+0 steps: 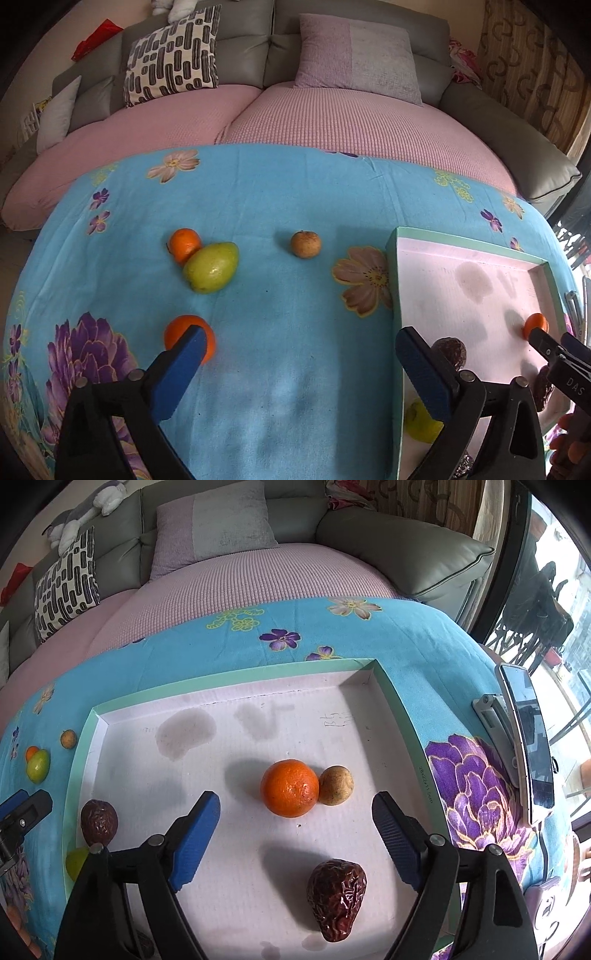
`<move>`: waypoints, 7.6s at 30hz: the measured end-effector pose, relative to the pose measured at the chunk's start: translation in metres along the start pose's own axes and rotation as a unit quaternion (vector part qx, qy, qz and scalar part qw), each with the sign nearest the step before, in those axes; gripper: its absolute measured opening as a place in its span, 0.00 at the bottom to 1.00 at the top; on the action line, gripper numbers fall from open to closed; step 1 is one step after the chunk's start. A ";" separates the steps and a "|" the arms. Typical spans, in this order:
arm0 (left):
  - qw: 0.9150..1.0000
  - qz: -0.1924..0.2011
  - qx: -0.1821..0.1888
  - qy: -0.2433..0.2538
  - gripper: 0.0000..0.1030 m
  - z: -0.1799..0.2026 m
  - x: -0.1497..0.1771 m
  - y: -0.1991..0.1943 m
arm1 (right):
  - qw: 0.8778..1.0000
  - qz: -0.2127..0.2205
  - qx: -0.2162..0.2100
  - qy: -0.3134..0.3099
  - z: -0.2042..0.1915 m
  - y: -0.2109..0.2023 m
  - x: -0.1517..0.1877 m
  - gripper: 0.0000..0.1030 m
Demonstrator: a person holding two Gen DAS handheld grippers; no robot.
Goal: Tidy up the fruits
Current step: 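Move both open tools back toward the remaining fruits, then grasp a tangerine with the right tool while the left tool grasps the green pear, then carry the green pear and the tangerine over the white tray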
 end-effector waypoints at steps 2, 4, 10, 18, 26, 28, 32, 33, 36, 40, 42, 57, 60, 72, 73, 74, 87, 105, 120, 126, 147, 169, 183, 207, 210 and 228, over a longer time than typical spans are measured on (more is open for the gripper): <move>1.000 -0.001 -0.019 -0.009 1.00 -0.012 -0.001 0.003 | 1.000 0.002 0.001 -0.003 -0.001 0.000 0.001 0.88; 0.999 -0.004 -0.035 -0.015 1.00 -0.022 0.000 0.005 | 1.000 0.004 0.002 -0.003 -0.001 0.000 0.001 0.90; 0.998 0.001 -0.059 -0.016 1.00 -0.039 -0.004 0.006 | 1.000 0.011 -0.004 0.004 -0.002 0.002 0.000 0.90; 0.996 0.023 -0.087 0.011 1.00 -0.053 -0.014 -0.004 | 0.999 0.045 -0.020 0.004 -0.016 -0.005 -0.010 0.90; 0.991 0.037 -0.126 0.003 1.00 -0.087 -0.022 -0.013 | 0.997 0.063 -0.051 -0.006 -0.045 -0.012 -0.012 0.90; 0.990 0.039 -0.133 -0.006 1.00 -0.098 -0.023 -0.015 | 0.995 0.076 -0.061 -0.017 -0.055 -0.016 -0.013 0.90; 0.988 0.041 -0.146 -0.022 1.00 -0.120 -0.023 -0.018 | 0.993 0.072 -0.093 -0.019 -0.075 -0.019 -0.014 0.90; 0.987 0.041 -0.150 -0.025 1.00 -0.126 -0.023 -0.019 | 0.992 0.069 -0.103 -0.019 -0.081 -0.020 -0.014 0.90; 0.984 0.047 -0.167 -0.036 1.00 -0.146 -0.023 -0.025 | 0.989 0.078 -0.120 -0.024 -0.098 -0.026 -0.016 0.90; 0.979 0.058 -0.183 -0.069 1.00 -0.174 -0.023 -0.034 | 0.983 0.095 -0.156 -0.031 -0.123 -0.035 -0.019 0.90; 0.978 0.064 -0.181 -0.086 1.00 -0.186 -0.022 -0.039 | 0.979 0.101 -0.173 -0.038 -0.135 -0.040 -0.020 0.90; 0.983 0.060 -0.095 -0.144 1.00 -0.206 -0.025 -0.035 | 0.959 0.120 -0.231 -0.112 -0.216 -0.061 -0.008 0.90; 0.985 0.049 -0.090 -0.141 1.00 -0.203 -0.026 -0.028 | 0.957 0.112 -0.236 -0.126 -0.231 -0.060 -0.002 0.90; 0.984 -0.015 -0.078 -0.158 1.00 -0.212 -0.008 0.001 | 0.944 0.056 -0.248 -0.209 -0.299 -0.035 0.032 0.78; 0.984 -0.018 -0.076 -0.160 1.00 -0.213 -0.007 0.002 | 0.943 0.049 -0.248 -0.217 -0.304 -0.031 0.035 0.76; 0.984 -0.020 -0.075 -0.161 1.00 -0.213 -0.006 0.003 | 0.942 0.043 -0.248 -0.223 -0.308 -0.028 0.038 0.76; 0.983 -0.035 -0.062 -0.172 1.00 -0.219 -0.003 0.009 | 0.933 0.003 -0.254 -0.256 -0.335 -0.004 0.063 0.66; 0.983 -0.035 -0.044 -0.175 1.00 -0.206 -0.006 0.010 | 0.940 0.006 -0.255 -0.228 -0.320 -0.007 0.047 0.38; 0.980 -0.054 0.044 -0.186 0.91 -0.147 -0.019 0.026 | 0.973 0.053 -0.168 -0.147 -0.206 -0.023 -0.005 0.38; 0.980 -0.059 0.069 -0.178 0.78 -0.118 -0.027 0.043 | 0.983 0.056 -0.138 -0.104 -0.162 -0.027 -0.014 0.38; 0.976 -0.072 0.094 -0.184 0.46 -0.094 -0.019 0.068 | 0.989 0.038 -0.140 -0.038 -0.125 -0.020 -0.012 0.38; 0.981 -0.010 0.106 -0.163 0.46 -0.078 -0.044 0.008 | 0.992 0.028 -0.120 -0.032 -0.116 -0.015 -0.011 0.38; 0.981 0.005 0.157 -0.113 0.46 -0.027 -0.054 -0.015 | 0.996 0.043 -0.067 0.027 -0.056 -0.018 -0.020 0.38; 0.972 0.014 0.230 0.032 0.46 0.090 -0.020 0.006 | 0.992 0.101 -0.028 0.076 0.013 -0.002 -0.034 0.38; 0.972 0.020 0.228 0.050 0.46 0.098 -0.016 0.009 | 0.991 0.111 -0.028 0.068 0.011 0.000 -0.035 0.39; 0.974 -0.024 0.210 0.079 0.46 0.106 0.005 0.029 | 0.998 0.061 -0.013 0.027 -0.003 0.028 -0.024 0.39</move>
Point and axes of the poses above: each gripper's, at about its wrist camera, not at the fingertips, and y roughly the way its jaws point, z to its right, x to its underside, the point moved 6 cm from there along y, roughly the way its jaws point, and after that the axes turned 6 degrees about z, right-handed, at the moved point
